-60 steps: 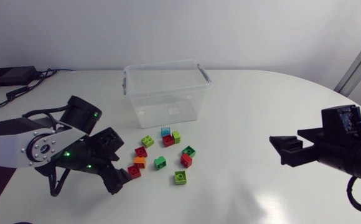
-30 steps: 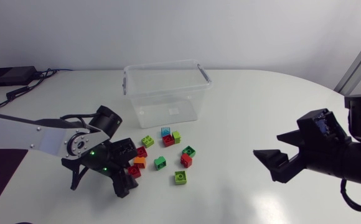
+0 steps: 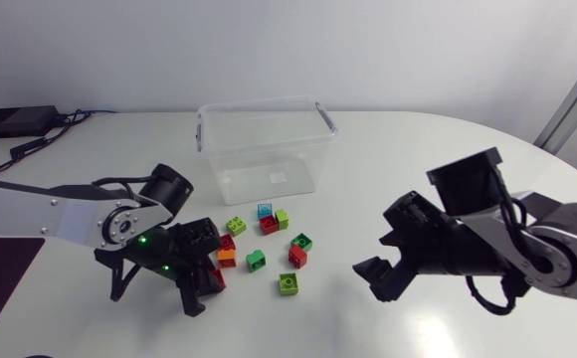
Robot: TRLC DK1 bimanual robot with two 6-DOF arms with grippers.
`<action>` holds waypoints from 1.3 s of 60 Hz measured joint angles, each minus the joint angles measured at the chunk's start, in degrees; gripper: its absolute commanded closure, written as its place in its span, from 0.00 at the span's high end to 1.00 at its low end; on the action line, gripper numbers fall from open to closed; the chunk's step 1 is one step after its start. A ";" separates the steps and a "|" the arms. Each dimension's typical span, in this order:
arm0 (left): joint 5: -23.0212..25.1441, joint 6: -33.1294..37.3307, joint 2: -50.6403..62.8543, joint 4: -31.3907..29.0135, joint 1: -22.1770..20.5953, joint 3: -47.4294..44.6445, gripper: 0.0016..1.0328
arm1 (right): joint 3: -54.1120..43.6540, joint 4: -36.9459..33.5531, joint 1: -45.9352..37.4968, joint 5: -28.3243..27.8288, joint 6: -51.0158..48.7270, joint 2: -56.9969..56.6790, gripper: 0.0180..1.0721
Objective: Place the duplo bricks in the container
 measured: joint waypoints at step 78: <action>-1.03 -19.65 1.84 10.16 8.35 33.94 0.34 | 21.22 3.13 14.71 2.16 6.47 35.43 0.70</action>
